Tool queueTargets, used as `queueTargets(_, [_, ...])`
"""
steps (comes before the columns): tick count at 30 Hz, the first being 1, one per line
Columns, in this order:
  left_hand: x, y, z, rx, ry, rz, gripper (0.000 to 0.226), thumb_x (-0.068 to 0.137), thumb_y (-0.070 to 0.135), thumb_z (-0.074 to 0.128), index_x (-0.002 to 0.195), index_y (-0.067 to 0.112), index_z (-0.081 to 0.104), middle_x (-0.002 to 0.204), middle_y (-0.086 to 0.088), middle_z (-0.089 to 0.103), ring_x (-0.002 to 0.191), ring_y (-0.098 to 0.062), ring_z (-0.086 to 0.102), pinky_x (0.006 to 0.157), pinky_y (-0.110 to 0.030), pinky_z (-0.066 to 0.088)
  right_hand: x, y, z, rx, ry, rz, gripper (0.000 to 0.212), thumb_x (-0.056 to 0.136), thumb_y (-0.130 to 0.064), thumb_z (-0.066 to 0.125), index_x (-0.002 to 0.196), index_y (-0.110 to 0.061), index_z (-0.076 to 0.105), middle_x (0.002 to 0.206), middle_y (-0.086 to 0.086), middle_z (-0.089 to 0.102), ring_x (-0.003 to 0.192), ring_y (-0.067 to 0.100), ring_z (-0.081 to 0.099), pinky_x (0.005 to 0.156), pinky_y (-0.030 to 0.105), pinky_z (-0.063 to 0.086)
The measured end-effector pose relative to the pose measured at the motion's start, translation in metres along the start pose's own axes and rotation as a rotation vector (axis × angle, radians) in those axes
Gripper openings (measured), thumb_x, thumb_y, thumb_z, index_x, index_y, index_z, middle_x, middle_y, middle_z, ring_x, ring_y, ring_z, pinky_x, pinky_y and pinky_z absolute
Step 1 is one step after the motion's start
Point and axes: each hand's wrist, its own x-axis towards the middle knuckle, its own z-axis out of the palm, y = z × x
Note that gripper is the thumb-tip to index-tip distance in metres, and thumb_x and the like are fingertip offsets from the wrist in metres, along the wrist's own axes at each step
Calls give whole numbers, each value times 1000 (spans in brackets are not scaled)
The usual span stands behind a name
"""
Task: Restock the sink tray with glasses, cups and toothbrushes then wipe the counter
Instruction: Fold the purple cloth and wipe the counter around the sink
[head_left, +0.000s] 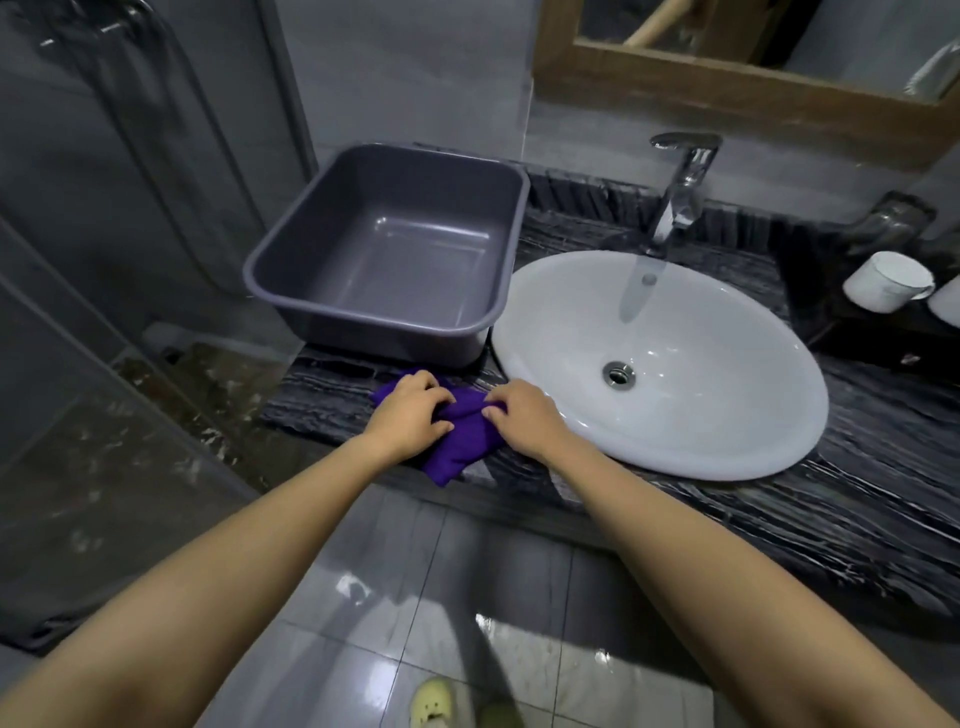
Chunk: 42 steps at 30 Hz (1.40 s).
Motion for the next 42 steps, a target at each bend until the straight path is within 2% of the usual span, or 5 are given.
queueTargets(9, [2, 30, -46, -434, -38, 5, 13, 74, 16, 69, 77, 21, 57, 75, -2, 61, 71, -16, 52, 73, -31, 41, -14, 1, -51, 221, 54, -21, 23, 94, -22, 51, 108, -12, 65, 111, 11, 68, 104, 29, 58, 91, 36, 44])
queueTargets(15, [-5, 42, -76, -848, -214, -3, 13, 80, 25, 68, 93, 21, 68, 90, -1, 69, 84, -10, 62, 79, -25, 49, -25, -7, -83, 555, 91, -116, 21, 86, -9, 63, 105, -1, 68, 105, 15, 69, 90, 15, 56, 85, 29, 44])
queueTargets(27, [-8, 64, -117, -770, -101, 33, 12, 83, 10, 63, 79, 20, 66, 81, 3, 68, 79, -12, 63, 76, -24, 50, -37, 16, -77, 519, -26, -4, 27, 88, -16, 62, 107, 2, 67, 106, 21, 70, 97, 37, 63, 92, 43, 47])
queueTargets(34, [-17, 22, -109, -698, -16, -165, 12, 78, 20, 70, 68, 25, 66, 75, 6, 69, 73, -12, 64, 66, -22, 47, -38, 0, -101, 717, 16, 8, 23, 88, -20, 62, 65, -20, 61, 63, -3, 56, 59, 9, 47, 57, 20, 36])
queueTargets(42, [-14, 32, -90, -346, 188, -173, 48, 71, 30, 75, 113, 18, 55, 110, -7, 62, 98, -21, 59, 89, -33, 46, -42, -14, -128, 765, 1, 3, 25, 91, -17, 57, 66, -17, 60, 64, -1, 54, 59, 9, 46, 60, 22, 36])
